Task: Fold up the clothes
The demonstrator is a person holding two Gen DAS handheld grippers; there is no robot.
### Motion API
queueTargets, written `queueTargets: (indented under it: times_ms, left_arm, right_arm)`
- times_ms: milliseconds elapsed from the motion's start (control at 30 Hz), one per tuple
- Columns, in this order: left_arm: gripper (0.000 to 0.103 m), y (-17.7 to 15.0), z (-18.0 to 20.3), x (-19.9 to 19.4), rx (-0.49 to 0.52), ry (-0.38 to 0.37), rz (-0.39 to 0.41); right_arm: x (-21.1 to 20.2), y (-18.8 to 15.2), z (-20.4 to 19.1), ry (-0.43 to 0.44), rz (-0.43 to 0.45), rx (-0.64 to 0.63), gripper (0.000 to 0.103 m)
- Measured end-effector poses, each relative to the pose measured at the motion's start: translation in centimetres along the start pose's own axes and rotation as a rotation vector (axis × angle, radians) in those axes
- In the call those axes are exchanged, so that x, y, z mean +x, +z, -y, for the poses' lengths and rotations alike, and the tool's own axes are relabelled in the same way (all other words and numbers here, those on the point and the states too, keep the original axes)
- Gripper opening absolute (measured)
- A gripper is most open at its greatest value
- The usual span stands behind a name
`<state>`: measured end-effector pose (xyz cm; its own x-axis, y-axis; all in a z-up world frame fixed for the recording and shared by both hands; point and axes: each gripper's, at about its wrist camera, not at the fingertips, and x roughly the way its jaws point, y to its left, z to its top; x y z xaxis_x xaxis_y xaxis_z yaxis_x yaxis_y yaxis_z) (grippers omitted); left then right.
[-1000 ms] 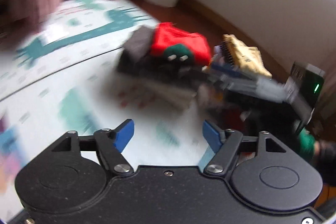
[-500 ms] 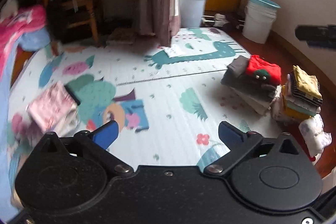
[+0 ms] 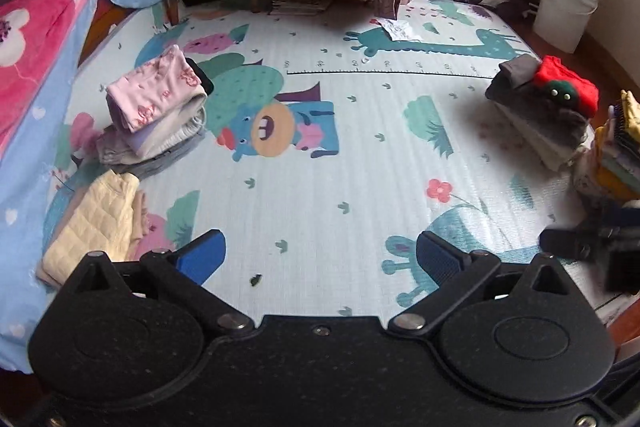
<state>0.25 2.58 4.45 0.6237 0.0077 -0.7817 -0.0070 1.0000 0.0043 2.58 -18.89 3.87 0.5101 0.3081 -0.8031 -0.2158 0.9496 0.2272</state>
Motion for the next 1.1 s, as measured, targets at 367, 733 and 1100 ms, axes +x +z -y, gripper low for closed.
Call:
queueTargets:
  times_ms: [367, 733, 1100]
  left_arm:
    - [0.102, -2.0, 0.2, 0.7, -0.054, -0.016, -0.029]
    - [0.102, -2.2, 0.7, 0.2, -0.035, 0.01, -0.02]
    - [0.102, -3.0, 1.0, 1.0, -0.002, 0.017, -0.055]
  right_arm:
    - [0.3, -2.1, -1.8, -0.107, 0.029, -0.091, 0.103]
    - [1.4, -3.0, -0.6, -0.128, 0.007, -0.058, 0.103]
    - [1.9, -4.4, -0.7, -0.16, -0.049, -0.077, 0.103]
